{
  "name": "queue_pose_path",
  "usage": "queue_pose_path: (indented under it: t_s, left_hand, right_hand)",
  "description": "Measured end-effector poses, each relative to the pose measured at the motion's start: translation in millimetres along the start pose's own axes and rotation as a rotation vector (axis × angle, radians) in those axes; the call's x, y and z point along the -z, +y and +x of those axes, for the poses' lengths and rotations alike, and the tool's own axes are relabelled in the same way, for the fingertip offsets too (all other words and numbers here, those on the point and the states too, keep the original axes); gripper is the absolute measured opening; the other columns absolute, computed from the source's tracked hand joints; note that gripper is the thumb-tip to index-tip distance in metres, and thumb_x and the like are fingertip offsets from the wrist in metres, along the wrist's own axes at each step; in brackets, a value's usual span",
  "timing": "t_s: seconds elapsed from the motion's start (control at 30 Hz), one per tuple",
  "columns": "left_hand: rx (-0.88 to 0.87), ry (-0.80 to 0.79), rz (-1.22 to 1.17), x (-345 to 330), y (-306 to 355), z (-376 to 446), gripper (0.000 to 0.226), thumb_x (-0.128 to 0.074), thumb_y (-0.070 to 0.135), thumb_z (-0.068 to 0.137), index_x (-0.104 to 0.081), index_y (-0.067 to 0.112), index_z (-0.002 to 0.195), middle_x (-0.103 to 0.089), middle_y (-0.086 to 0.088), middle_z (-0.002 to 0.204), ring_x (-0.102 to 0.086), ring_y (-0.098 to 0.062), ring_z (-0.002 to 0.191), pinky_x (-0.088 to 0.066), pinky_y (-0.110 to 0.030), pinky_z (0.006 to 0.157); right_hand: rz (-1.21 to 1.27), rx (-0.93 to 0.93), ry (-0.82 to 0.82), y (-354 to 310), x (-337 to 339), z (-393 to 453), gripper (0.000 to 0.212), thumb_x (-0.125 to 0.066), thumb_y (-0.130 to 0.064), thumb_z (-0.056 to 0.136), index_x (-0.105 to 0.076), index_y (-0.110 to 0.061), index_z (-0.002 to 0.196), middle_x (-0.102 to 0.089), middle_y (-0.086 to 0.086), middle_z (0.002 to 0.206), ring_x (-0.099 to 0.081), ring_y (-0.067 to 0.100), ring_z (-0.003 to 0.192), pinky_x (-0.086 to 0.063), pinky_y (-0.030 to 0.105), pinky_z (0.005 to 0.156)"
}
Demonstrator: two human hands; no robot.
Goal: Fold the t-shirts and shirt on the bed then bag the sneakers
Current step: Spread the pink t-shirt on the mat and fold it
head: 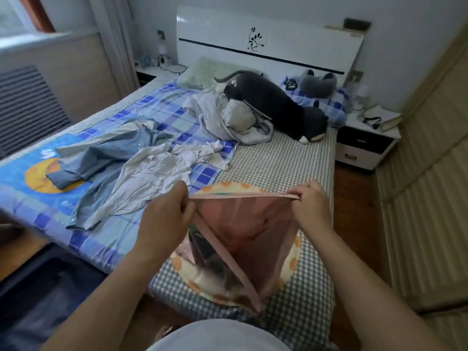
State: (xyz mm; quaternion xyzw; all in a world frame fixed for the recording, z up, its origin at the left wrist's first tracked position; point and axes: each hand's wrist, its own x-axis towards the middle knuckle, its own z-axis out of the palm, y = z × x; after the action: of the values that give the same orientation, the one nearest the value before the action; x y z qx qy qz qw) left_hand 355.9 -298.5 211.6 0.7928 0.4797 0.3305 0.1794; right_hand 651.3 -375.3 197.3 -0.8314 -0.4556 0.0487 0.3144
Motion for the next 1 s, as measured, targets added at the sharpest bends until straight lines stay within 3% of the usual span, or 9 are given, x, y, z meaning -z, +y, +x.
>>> queue_pose_path:
  t_s: [0.1, 0.23, 0.33, 0.5, 0.63, 0.73, 0.87, 0.93, 1.0]
  left_hand:
    - [-0.015, 0.081, 0.237, 16, -9, -1, 0.018, -0.065, 0.009, 0.085, -0.056, 0.015, 0.1, -0.056, -0.005, 0.061, -0.056, -0.038, 0.058, -0.032, -0.034, 0.054]
    - [0.012, 0.193, 0.239, 29, -11, -1, 0.008, -0.066, 0.008, 0.087, -0.061, 0.014, 0.088, -0.061, -0.009, 0.065, -0.059, -0.036, 0.063, -0.033, -0.034, 0.056]
    - [0.096, 0.272, 0.288, 40, -15, -3, 0.006, -0.065, 0.012, 0.088, -0.062, 0.017, 0.086, -0.063, -0.01, 0.067, -0.059, -0.037, 0.065, -0.036, -0.035, 0.056]
    - [0.281, 0.277, 0.334, 60, -30, 0, 0.009, -0.06, 0.021, 0.092, -0.063, 0.02, 0.084, -0.067, -0.012, 0.077, -0.061, -0.04, 0.077, -0.039, -0.038, 0.06]
    - [0.196, 0.285, 0.238, 80, -6, 38, 0.008, -0.06, 0.022, 0.089, -0.066, 0.02, 0.086, -0.07, -0.01, 0.081, -0.064, -0.038, 0.083, -0.044, -0.039, 0.066]
    - [0.129, 0.363, 0.145, 100, 25, 87, 0.011, -0.06, 0.025, 0.089, -0.068, 0.018, 0.085, -0.068, -0.006, 0.078, -0.062, -0.036, 0.084, -0.045, -0.04, 0.07]
    - [0.151, 0.443, 0.077, 109, 37, 128, 0.015, -0.057, 0.028, 0.087, -0.066, 0.017, 0.082, -0.066, -0.008, 0.08, -0.06, -0.036, 0.083, -0.042, -0.038, 0.069]
    - [0.258, 0.393, 0.177, 107, 22, 131, 0.015, -0.056, 0.028, 0.085, -0.065, 0.016, 0.084, -0.066, -0.013, 0.086, -0.059, -0.036, 0.084, -0.04, -0.037, 0.07]
    - [0.4, 0.038, 0.34, 100, 3, 116, 0.025, -0.055, 0.032, 0.082, -0.066, 0.01, 0.089, -0.066, -0.015, 0.085, -0.066, -0.037, 0.082, -0.049, -0.036, 0.07]
  right_hand:
    - [-0.17, 0.045, -0.004, 15, -9, 10, 0.024, -0.059, -0.011, 0.09, -0.077, -0.014, 0.106, -0.053, 0.002, 0.098, -0.05, 0.021, 0.091, -0.043, 0.032, 0.076]
    - [-0.27, 0.058, -0.046, 27, -24, 19, 0.015, -0.055, -0.014, 0.089, -0.069, -0.013, 0.093, -0.058, 0.004, 0.095, -0.051, 0.025, 0.094, -0.038, 0.035, 0.073]
    - [-0.262, -0.033, -0.101, 28, -28, 24, 0.008, -0.049, -0.017, 0.09, -0.056, -0.017, 0.086, -0.065, 0.005, 0.087, -0.055, 0.024, 0.075, -0.036, 0.034, 0.059]
    - [-0.007, -0.039, 0.164, -11, -2, 51, 0.027, -0.04, -0.011, 0.101, -0.064, -0.01, 0.113, -0.066, 0.011, 0.093, -0.058, 0.03, 0.082, -0.042, 0.035, 0.068]
    - [0.401, -0.08, 0.406, -84, 71, 107, 0.029, -0.041, -0.014, 0.104, -0.066, -0.013, 0.118, -0.062, 0.0, 0.104, -0.055, 0.016, 0.097, -0.037, 0.023, 0.078]
    - [0.597, 0.044, 0.499, -143, 138, 158, 0.028, -0.041, -0.008, 0.102, -0.066, -0.009, 0.115, -0.057, -0.002, 0.102, -0.052, 0.012, 0.097, -0.032, 0.012, 0.069]
    - [0.69, 0.132, 0.456, -174, 163, 186, 0.023, -0.041, -0.006, 0.1, -0.061, -0.016, 0.105, -0.059, -0.001, 0.097, -0.054, 0.012, 0.092, -0.034, 0.004, 0.059]
    - [0.802, 0.115, 0.37, -171, 151, 178, 0.023, -0.043, -0.007, 0.099, -0.064, -0.016, 0.102, -0.063, -0.003, 0.089, -0.057, 0.013, 0.083, -0.043, 0.014, 0.063]
    - [0.881, 0.126, 0.169, -160, 129, 158, 0.021, -0.048, -0.007, 0.1, -0.066, -0.017, 0.098, -0.066, 0.001, 0.086, -0.06, 0.016, 0.078, -0.047, 0.027, 0.062]
